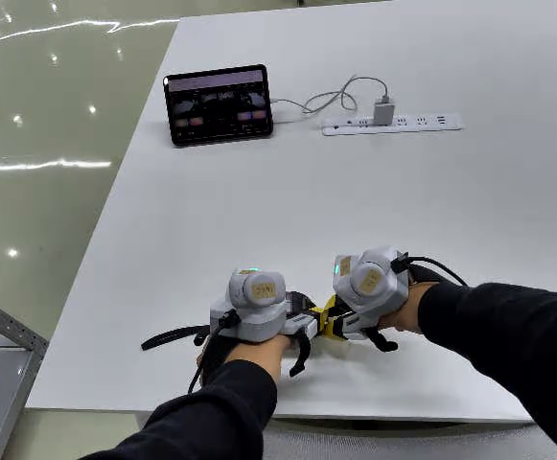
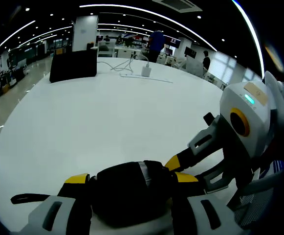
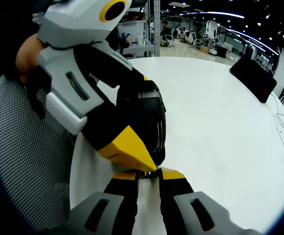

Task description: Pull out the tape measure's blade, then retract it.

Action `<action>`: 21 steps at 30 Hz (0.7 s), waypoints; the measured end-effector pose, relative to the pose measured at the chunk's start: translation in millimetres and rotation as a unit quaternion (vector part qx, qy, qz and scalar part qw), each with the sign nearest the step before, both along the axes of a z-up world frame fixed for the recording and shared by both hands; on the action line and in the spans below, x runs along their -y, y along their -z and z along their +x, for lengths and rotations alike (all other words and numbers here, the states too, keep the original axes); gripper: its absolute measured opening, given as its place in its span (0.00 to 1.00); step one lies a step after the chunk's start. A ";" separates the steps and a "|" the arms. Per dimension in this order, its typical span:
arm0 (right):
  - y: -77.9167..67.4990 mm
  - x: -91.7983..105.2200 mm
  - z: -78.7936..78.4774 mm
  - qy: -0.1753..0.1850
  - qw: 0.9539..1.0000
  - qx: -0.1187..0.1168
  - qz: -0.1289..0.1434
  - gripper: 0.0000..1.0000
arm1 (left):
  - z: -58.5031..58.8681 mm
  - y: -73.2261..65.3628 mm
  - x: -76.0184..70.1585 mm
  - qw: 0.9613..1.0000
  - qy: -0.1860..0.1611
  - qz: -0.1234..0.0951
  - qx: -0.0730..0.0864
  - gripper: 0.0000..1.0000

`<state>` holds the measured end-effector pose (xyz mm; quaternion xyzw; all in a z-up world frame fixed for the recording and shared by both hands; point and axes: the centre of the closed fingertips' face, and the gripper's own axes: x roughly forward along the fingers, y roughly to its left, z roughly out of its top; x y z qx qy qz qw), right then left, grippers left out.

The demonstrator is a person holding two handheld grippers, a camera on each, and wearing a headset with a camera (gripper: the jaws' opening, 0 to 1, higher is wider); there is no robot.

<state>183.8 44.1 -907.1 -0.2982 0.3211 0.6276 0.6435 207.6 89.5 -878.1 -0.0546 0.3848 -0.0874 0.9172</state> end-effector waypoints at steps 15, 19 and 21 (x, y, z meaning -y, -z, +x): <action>-28.6 15.8 10.3 0.044 0.998 0.006 0.051 0.23 | -1.1 0.9 0.9 1.000 0.006 -0.010 0.001 0.64; -36.1 31.4 12.7 0.051 0.997 0.015 0.054 0.21 | -0.9 2.1 0.5 1.000 0.009 -0.016 0.002 0.64; -39.4 37.7 14.5 0.056 0.997 0.019 0.056 0.24 | -1.0 2.0 0.9 1.000 0.009 -0.018 0.001 0.65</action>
